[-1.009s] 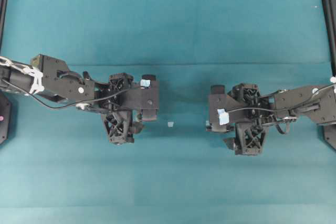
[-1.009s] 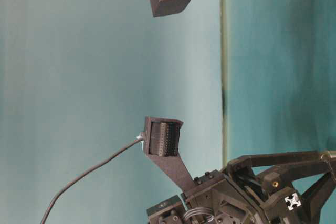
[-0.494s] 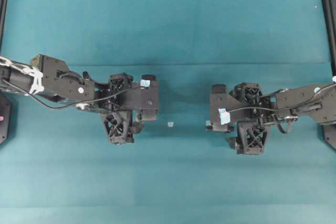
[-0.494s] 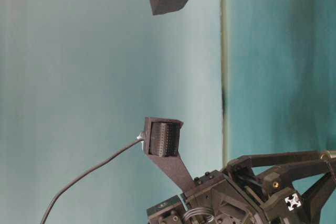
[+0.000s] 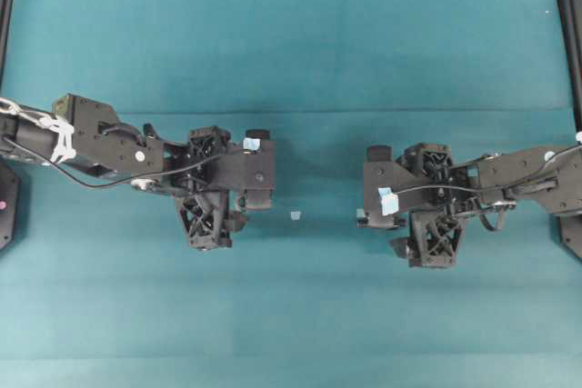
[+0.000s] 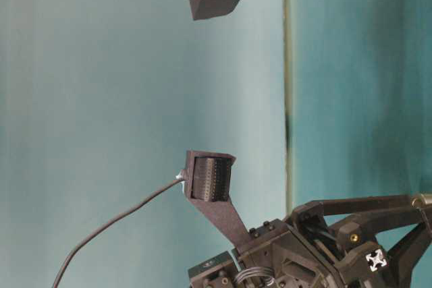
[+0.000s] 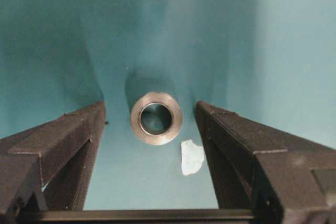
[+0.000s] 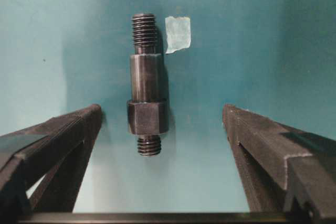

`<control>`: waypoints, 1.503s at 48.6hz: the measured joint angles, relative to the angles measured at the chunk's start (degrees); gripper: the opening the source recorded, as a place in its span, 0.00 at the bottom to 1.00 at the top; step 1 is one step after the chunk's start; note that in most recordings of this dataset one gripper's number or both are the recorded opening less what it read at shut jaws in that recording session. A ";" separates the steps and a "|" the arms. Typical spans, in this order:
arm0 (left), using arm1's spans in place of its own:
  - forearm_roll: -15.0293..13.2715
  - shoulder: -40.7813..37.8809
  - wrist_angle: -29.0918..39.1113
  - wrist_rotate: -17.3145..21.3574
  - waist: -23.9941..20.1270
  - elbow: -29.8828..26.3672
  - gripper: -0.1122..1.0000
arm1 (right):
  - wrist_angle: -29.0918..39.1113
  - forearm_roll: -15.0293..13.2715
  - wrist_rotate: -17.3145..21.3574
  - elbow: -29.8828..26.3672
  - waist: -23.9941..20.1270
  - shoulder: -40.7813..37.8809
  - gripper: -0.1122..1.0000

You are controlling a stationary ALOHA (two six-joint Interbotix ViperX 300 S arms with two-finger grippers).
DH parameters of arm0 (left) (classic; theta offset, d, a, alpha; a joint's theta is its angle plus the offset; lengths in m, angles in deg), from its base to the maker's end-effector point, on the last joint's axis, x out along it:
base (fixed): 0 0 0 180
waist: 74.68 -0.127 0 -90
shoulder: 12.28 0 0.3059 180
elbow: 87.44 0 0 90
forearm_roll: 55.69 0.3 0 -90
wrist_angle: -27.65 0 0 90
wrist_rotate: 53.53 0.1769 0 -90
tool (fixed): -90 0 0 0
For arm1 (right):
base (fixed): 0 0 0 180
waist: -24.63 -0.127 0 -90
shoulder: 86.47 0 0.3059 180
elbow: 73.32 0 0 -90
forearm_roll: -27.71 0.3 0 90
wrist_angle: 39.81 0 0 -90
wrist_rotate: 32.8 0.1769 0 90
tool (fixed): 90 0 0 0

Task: Insert the washer onto the shaft with both hands.
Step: 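Close left gripper on washer and right gripper on shaft hex collar, then lift washer and shaft, rotating them to face each other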

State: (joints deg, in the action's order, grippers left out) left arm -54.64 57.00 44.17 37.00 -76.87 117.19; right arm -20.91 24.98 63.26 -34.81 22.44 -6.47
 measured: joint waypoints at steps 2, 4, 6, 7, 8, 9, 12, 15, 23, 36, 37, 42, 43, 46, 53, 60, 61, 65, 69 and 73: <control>0.00 0.00 0.00 0.00 -0.09 0.00 0.80 | 0.00 0.00 0.00 0.00 0.00 0.00 0.80; 0.00 0.00 -0.09 0.00 -0.09 0.00 0.80 | 0.00 0.00 0.00 0.00 0.00 0.00 0.80; 0.09 0.09 -0.09 0.00 -0.09 0.00 0.79 | 0.00 0.00 0.00 0.00 0.00 0.00 0.80; 0.09 0.00 -0.09 0.00 -0.09 0.00 0.79 | 0.00 0.00 0.00 0.00 0.00 0.00 0.80; 0.09 0.09 0.00 0.00 -0.09 0.00 0.79 | 0.09 0.00 0.00 0.00 0.00 0.00 0.80; 0.00 0.00 -0.09 0.00 -0.09 0.00 0.79 | 0.00 0.00 0.00 0.00 0.00 -0.09 0.79; 0.09 0.09 -0.09 0.00 -0.09 0.00 0.79 | 0.00 0.00 -0.09 0.00 0.00 -0.18 0.79; 0.00 0.09 0.00 0.00 -0.09 0.00 0.78 | 0.00 0.00 0.00 0.00 0.00 -0.26 0.78; 0.00 0.09 -0.09 0.09 -0.09 0.09 0.75 | 0.18 0.00 0.00 -0.09 -0.09 -0.62 0.62; 0.00 0.44 -0.09 0.35 0.26 0.26 0.42 | 0.26 0.26 -0.09 -0.62 -0.35 -1.05 0.17; 0.00 0.44 -0.09 0.35 0.18 0.26 0.42 | 0.18 0.18 0.00 -0.62 -0.35 -1.14 0.14; 0.09 0.53 -0.09 0.44 0.18 0.35 0.42 | 0.26 0.26 0.00 -0.79 -0.35 -1.23 0.10; 0.09 0.53 -0.09 0.44 0.18 0.26 0.42 | 0.26 0.26 0.00 -0.79 -0.35 -1.23 0.10; 0.09 0.53 -0.09 0.44 0.18 0.35 0.42 | 0.79 0.26 0.00 -0.79 -0.35 -1.23 0.10; 0.09 0.53 -0.09 0.44 0.18 0.26 0.42 | 1.32 0.26 -0.09 -1.05 -0.35 -1.32 0.10; 0.00 0.62 0.00 1.05 0.18 0.35 0.42 | 1.32 0.26 0.00 -1.05 -0.35 -1.32 0.10; 0.09 0.70 0.00 1.14 0.09 0.26 0.42 | 1.32 0.26 -0.09 -0.97 -0.35 -1.32 0.10; 0.09 0.79 0.00 1.58 0.18 0.35 0.42 | 1.32 0.26 -0.09 -1.05 -0.35 -1.32 0.10; 0.09 0.88 0.09 1.67 0.09 0.35 0.42 | 1.23 0.26 0.00 -1.05 -0.35 -1.23 0.10; 0.00 1.14 0.09 1.58 0.09 0.35 0.42 | 1.05 0.26 -0.09 -0.97 -0.35 -1.32 0.10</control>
State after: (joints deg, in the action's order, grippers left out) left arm -54.64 58.14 44.26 38.58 -76.78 117.55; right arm -19.86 25.24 63.17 -35.77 22.09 -7.79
